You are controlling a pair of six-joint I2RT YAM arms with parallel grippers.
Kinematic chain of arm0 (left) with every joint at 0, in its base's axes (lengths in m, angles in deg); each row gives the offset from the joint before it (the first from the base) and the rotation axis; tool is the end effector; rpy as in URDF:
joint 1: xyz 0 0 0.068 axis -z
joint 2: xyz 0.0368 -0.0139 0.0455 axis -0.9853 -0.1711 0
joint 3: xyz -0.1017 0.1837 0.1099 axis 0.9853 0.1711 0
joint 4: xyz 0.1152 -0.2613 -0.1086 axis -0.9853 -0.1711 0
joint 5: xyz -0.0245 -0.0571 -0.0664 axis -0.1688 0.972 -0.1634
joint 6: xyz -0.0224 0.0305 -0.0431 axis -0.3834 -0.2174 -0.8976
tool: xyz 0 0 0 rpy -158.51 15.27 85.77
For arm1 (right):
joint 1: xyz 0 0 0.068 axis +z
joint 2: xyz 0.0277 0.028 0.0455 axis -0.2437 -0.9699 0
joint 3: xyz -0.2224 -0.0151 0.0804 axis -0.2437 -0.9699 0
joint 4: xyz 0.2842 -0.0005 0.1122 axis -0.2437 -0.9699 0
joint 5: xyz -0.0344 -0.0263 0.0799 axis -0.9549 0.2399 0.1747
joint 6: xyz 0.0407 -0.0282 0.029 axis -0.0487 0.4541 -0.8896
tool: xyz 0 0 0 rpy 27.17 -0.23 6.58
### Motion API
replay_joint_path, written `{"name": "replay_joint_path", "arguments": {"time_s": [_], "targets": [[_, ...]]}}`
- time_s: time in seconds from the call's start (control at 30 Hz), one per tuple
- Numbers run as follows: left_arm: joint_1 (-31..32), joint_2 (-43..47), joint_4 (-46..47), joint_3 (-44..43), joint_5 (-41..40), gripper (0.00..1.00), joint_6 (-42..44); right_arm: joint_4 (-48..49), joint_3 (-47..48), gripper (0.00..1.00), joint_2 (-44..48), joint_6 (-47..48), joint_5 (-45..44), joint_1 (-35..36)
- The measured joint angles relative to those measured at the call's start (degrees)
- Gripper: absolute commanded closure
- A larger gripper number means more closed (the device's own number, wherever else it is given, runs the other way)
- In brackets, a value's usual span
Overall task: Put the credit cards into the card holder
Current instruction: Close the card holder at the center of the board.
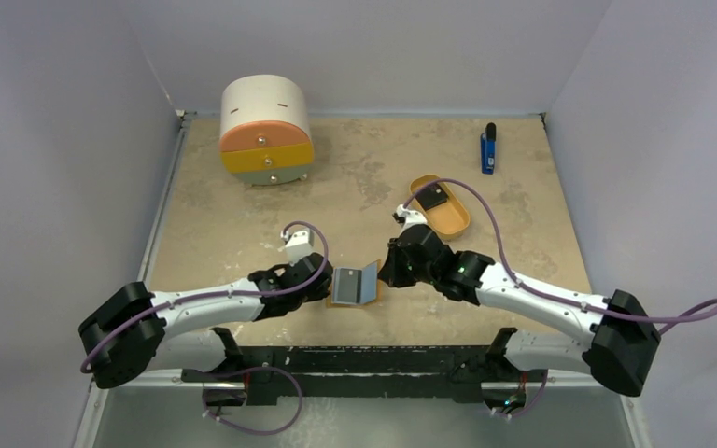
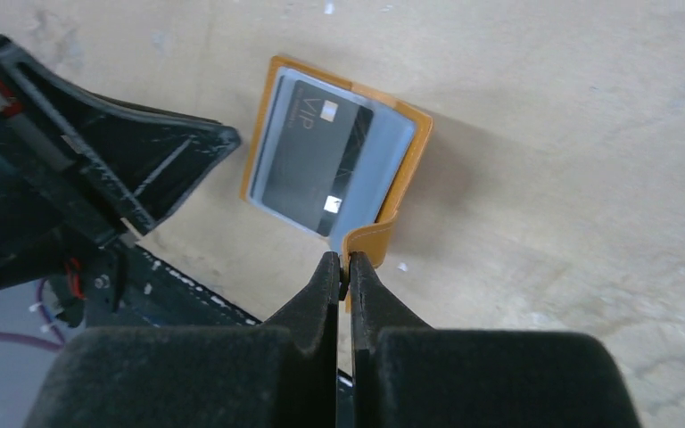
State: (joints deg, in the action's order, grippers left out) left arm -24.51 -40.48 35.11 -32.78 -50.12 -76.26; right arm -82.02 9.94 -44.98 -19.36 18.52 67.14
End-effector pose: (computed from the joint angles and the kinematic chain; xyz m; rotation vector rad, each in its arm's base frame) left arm 0.1651 -0.2104 0.0926 -0.3011 2.3961 -0.3970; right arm 0.1892 0.2432 0.1848 -0.1474 2.3243 0.7624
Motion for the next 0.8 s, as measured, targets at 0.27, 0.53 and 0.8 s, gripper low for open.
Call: {"name": "replay_joint_path", "arguments": {"time_s": [0.27,0.53,0.8], "targets": [[-0.02,-0.17,0.59,1.36,-0.2,0.83,-0.15,8.68,1.64,1.0,-5.25,-0.11,6.88,0.0],[-0.02,-0.13,4.66,3.06,-0.15,0.84,-0.63,17.88,1.66,1.0,-10.03,-1.73,12.15,0.0],[-0.02,6.78,-0.96,4.04,-1.6,0.83,-1.22,21.46,1.66,1.0,-11.47,-2.84,13.03,0.0]]}}
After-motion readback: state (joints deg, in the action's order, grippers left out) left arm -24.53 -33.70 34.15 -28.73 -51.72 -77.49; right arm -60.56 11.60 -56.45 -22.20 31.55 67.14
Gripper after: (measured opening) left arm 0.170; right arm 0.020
